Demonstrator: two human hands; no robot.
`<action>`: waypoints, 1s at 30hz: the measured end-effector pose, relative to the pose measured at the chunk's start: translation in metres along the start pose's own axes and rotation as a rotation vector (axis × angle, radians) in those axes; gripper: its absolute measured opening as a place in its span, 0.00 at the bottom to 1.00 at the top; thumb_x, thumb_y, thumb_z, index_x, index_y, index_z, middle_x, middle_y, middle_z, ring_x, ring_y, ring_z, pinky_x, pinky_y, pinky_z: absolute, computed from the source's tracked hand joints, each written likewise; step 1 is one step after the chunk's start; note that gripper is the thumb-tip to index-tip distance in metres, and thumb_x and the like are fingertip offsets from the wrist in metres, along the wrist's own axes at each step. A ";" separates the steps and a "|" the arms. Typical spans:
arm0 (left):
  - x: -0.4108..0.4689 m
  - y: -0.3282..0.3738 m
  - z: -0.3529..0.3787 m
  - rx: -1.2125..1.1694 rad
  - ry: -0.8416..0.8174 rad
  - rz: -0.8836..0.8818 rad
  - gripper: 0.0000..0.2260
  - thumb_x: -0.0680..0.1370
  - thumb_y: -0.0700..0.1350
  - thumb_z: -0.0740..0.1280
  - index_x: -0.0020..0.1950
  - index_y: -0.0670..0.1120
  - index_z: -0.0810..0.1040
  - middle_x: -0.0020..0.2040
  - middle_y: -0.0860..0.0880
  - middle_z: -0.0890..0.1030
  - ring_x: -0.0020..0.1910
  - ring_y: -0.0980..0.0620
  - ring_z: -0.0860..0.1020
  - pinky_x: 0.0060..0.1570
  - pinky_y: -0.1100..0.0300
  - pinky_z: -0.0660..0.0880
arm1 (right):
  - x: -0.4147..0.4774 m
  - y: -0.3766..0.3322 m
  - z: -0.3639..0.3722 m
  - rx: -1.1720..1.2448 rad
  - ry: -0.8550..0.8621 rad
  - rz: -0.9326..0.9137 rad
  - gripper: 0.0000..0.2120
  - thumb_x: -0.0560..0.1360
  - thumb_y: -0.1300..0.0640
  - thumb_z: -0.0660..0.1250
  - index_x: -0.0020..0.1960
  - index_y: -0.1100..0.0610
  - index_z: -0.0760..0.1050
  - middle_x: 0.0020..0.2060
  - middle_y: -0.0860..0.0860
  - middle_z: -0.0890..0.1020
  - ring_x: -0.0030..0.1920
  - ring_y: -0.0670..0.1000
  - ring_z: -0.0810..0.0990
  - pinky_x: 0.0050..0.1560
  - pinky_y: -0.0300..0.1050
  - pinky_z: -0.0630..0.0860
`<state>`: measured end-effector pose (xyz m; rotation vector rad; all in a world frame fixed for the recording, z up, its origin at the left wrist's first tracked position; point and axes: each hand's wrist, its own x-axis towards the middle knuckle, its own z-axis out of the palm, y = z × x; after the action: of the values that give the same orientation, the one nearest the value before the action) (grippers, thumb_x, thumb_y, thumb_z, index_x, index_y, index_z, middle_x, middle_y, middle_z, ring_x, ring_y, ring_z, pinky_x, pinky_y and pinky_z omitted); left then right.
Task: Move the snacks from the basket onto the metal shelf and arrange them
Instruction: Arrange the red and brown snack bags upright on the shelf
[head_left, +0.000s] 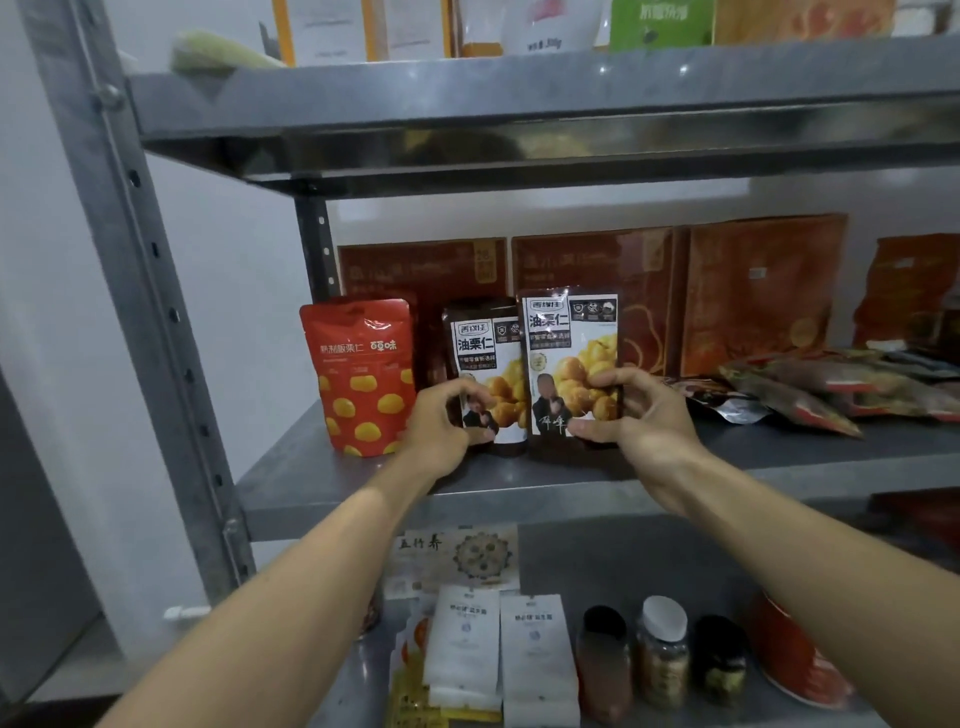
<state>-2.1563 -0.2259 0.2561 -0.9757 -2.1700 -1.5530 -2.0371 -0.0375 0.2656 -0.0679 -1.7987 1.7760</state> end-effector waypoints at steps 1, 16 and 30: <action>-0.001 0.000 -0.001 -0.017 -0.001 -0.006 0.20 0.63 0.27 0.77 0.40 0.51 0.79 0.43 0.52 0.79 0.45 0.58 0.76 0.48 0.68 0.73 | -0.002 0.000 0.003 -0.006 0.002 -0.005 0.22 0.61 0.74 0.78 0.48 0.55 0.77 0.44 0.49 0.84 0.41 0.42 0.81 0.42 0.33 0.76; -0.043 0.012 -0.025 -0.146 0.056 -0.057 0.05 0.76 0.41 0.71 0.50 0.48 0.81 0.45 0.54 0.83 0.44 0.62 0.79 0.45 0.70 0.74 | -0.006 0.021 0.052 -0.113 -0.129 -0.017 0.26 0.60 0.73 0.80 0.40 0.55 0.66 0.38 0.51 0.80 0.41 0.49 0.79 0.46 0.46 0.79; -0.041 0.008 -0.019 -0.032 0.081 -0.082 0.08 0.73 0.38 0.74 0.50 0.46 0.79 0.43 0.51 0.81 0.43 0.57 0.77 0.44 0.67 0.74 | -0.003 0.027 0.054 -0.428 -0.161 -0.075 0.30 0.55 0.56 0.85 0.41 0.52 0.64 0.46 0.51 0.79 0.44 0.50 0.76 0.45 0.47 0.76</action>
<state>-2.1239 -0.2562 0.2448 -0.8280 -2.1601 -1.6394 -2.0688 -0.0845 0.2438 -0.0279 -2.2418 1.3510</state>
